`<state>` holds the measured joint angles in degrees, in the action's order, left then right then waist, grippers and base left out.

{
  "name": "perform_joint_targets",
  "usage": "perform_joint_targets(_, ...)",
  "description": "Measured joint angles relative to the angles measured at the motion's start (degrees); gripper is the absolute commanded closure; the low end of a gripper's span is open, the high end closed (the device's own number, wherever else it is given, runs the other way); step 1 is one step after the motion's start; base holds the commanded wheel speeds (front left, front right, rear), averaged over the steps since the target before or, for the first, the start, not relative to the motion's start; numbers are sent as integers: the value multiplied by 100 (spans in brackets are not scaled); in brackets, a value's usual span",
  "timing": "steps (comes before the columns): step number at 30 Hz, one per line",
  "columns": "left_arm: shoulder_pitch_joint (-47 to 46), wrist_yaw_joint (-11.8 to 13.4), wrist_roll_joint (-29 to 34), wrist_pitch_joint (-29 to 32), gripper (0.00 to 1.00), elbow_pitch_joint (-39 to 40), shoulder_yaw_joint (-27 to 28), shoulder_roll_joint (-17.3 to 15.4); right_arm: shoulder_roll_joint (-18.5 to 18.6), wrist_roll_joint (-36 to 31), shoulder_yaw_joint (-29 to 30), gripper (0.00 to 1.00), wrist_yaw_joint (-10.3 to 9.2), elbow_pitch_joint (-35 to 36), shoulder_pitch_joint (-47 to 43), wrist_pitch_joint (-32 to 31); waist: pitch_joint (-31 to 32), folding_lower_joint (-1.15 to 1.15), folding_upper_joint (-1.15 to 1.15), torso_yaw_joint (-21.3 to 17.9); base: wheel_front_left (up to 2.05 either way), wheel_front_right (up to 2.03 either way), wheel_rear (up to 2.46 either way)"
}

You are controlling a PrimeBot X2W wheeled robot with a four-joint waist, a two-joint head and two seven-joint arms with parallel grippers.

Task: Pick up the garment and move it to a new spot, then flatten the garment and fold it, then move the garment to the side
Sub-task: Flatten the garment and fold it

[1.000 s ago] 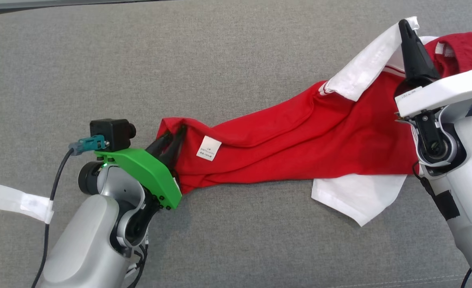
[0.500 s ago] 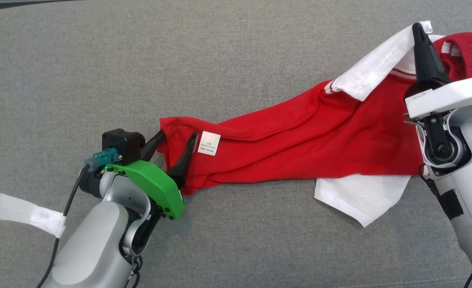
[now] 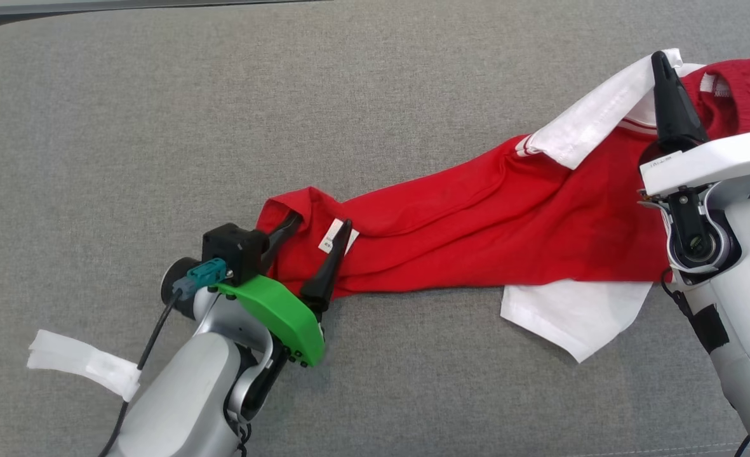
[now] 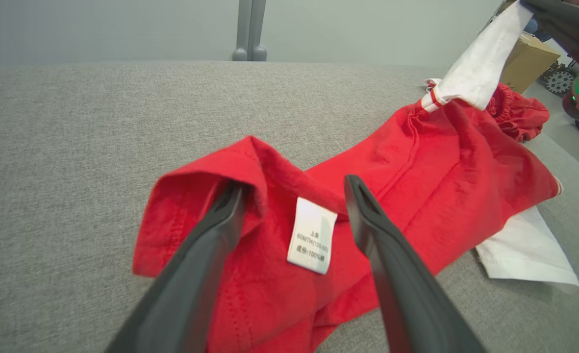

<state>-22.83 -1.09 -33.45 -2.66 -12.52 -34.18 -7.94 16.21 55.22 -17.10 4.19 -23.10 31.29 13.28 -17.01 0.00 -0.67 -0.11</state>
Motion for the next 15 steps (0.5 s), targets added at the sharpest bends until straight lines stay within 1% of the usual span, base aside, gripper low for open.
perform_joint_targets(4,-1,-90,29,-49,0,2,-144,97,-25,0,-2,100,38,-78,0,36,37,0,0,7,0,0,0)
perform_joint_targets(7,-1,-92,33,-77,0,-10,-209,178,-46,0,-5,100,57,-125,1,37,61,0,0,3,0,0,0)
perform_joint_targets(11,-1,-80,194,-99,0,-190,-216,126,-77,-1,-8,100,84,-163,1,38,77,0,0,-13,0,0,0)
perform_joint_targets(15,2,-12,305,-154,0,-258,-223,91,-108,-2,-9,100,105,-225,2,38,81,0,0,-27,0,0,0)
